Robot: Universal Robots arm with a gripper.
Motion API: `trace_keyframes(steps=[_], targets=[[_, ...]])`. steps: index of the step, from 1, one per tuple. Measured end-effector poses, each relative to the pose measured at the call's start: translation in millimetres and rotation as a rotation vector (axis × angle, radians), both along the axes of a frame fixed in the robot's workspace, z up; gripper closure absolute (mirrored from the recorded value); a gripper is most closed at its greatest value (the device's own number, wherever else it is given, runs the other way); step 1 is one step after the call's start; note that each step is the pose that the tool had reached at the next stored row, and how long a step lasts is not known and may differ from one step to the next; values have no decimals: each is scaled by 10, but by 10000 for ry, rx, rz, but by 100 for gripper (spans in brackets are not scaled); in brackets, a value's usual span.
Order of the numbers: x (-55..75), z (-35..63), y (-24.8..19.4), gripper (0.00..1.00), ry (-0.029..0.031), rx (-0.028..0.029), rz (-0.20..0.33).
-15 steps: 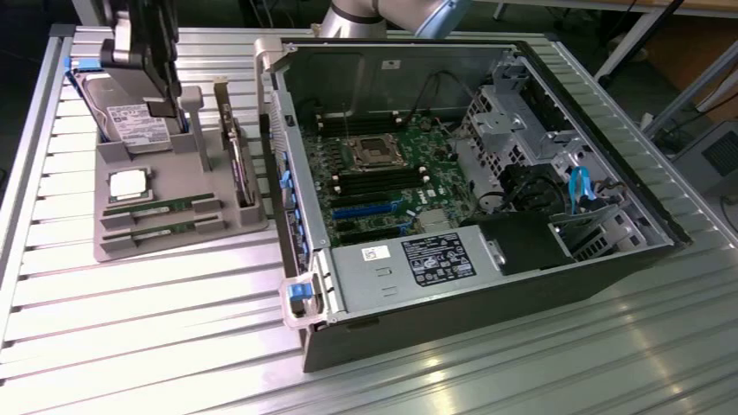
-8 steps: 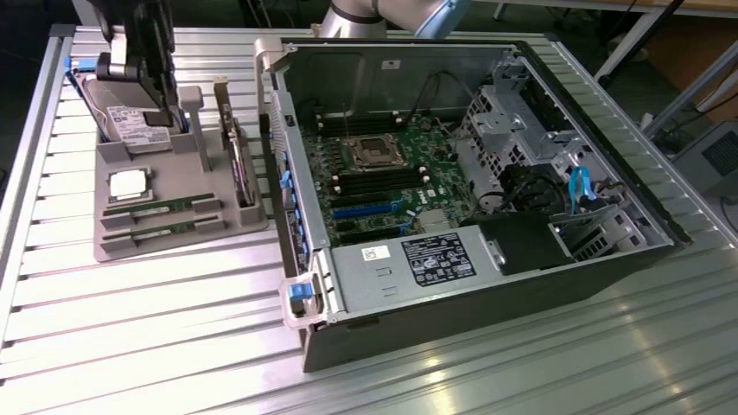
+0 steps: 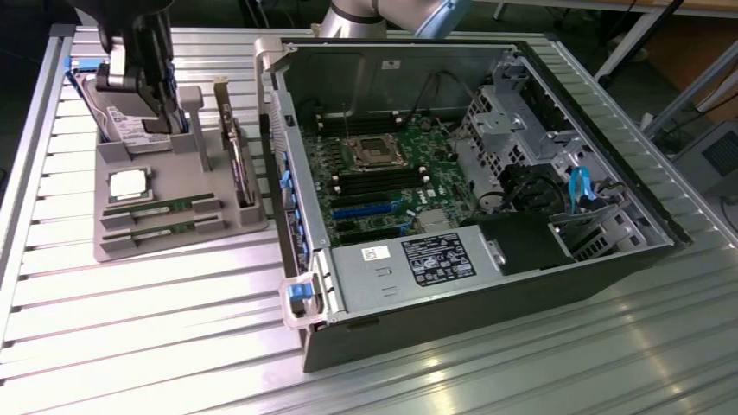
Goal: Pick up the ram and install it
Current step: 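Pick up the ram and move it above insertion slot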
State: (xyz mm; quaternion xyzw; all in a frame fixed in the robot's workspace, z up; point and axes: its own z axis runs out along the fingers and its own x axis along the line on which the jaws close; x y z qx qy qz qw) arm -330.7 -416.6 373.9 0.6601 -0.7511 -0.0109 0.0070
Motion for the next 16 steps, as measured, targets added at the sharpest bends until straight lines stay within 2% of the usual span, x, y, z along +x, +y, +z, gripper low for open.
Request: trace_keyframes(steps=[16], targets=[[-86,-91,-15,64,0,0,0]])
